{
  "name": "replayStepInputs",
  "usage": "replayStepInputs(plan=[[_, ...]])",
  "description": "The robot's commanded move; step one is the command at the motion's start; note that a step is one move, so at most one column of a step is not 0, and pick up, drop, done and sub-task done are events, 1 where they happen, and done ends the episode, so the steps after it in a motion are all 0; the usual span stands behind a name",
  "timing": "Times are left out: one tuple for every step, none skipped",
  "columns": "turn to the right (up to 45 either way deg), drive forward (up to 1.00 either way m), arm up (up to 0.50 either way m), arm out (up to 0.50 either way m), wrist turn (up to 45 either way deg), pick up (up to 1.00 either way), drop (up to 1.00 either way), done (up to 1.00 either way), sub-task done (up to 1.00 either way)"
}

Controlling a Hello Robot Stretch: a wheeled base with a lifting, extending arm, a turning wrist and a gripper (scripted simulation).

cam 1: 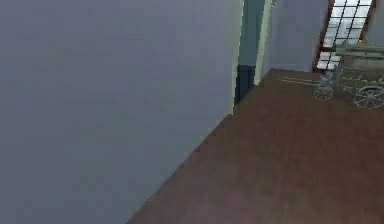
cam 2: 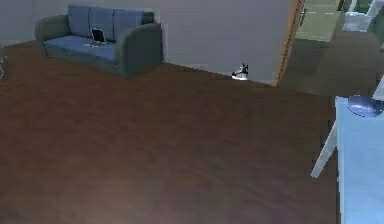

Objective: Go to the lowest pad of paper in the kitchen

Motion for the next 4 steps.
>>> replayStepInputs(plan=[[24.0,0.0,0.0,0.0,0.0,0.0,0.0,0.0,0.0],[0.0,0.1,0.0,0.0,0.0,0.0,0.0,0.0,0.0],[0.0,1.0,0.0,0.0,0.0,0.0,0.0,0.0,0.0],[0.0,1.0,0.0,0.0,0.0,0.0,0.0,0.0,0.0]])
